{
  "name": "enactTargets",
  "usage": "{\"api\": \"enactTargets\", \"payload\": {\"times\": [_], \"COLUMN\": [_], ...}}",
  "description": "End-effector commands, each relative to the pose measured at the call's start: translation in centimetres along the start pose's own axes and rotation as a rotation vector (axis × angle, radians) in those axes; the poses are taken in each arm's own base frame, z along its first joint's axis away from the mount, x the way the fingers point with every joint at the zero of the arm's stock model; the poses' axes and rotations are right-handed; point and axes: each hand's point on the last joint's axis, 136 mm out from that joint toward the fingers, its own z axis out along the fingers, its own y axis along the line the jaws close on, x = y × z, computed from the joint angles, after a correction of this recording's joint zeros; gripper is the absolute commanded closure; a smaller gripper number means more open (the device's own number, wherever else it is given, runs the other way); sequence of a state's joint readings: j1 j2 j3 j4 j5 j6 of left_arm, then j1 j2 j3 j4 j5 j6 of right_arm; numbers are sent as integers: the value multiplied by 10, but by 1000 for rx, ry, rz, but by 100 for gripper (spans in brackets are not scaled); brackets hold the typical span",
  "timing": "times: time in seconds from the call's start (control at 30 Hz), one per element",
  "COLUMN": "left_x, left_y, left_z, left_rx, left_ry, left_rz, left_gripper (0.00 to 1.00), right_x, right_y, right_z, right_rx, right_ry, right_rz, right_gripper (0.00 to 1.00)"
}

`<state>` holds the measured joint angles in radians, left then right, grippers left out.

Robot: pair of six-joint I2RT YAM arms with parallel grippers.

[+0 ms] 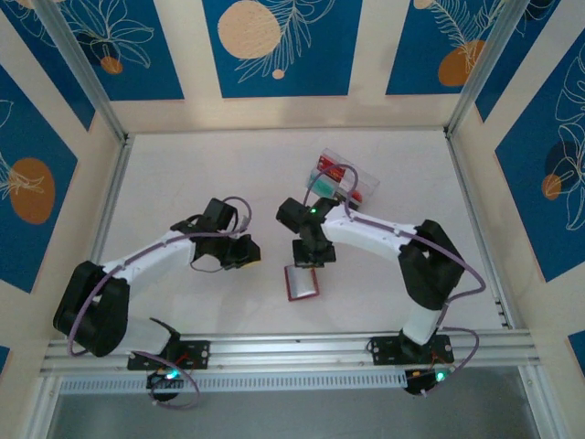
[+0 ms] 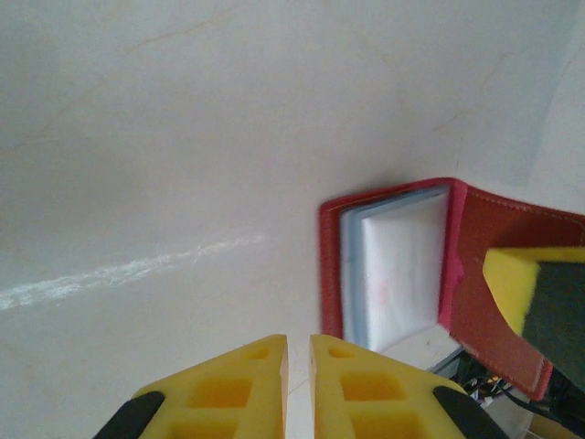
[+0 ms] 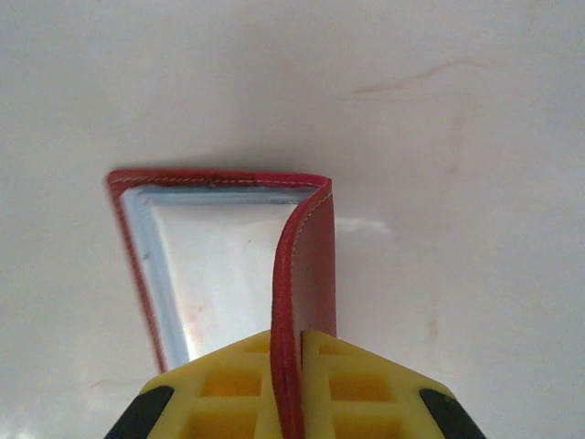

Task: Put the credit cards into the card holder

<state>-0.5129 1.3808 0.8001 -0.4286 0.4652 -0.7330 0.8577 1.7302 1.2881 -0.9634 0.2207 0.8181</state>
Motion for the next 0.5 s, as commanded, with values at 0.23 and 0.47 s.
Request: {"api": "enactTargets", "payload": {"times": [0.23, 0.47], "left_x": [0, 9], "left_y": [-17, -26], "left_z": [-18, -1], "left_rx": [-6, -11], "left_ry": [-7, 54], "left_rz": [71, 111], "left_gripper": [88, 90], "right_x": [3, 13], "right_y": [-10, -49], "right_z": [42, 89], "right_rx": [-388, -299], "right_ry": [71, 115], "right_rz": [194, 337], "right_gripper": [100, 100]}}
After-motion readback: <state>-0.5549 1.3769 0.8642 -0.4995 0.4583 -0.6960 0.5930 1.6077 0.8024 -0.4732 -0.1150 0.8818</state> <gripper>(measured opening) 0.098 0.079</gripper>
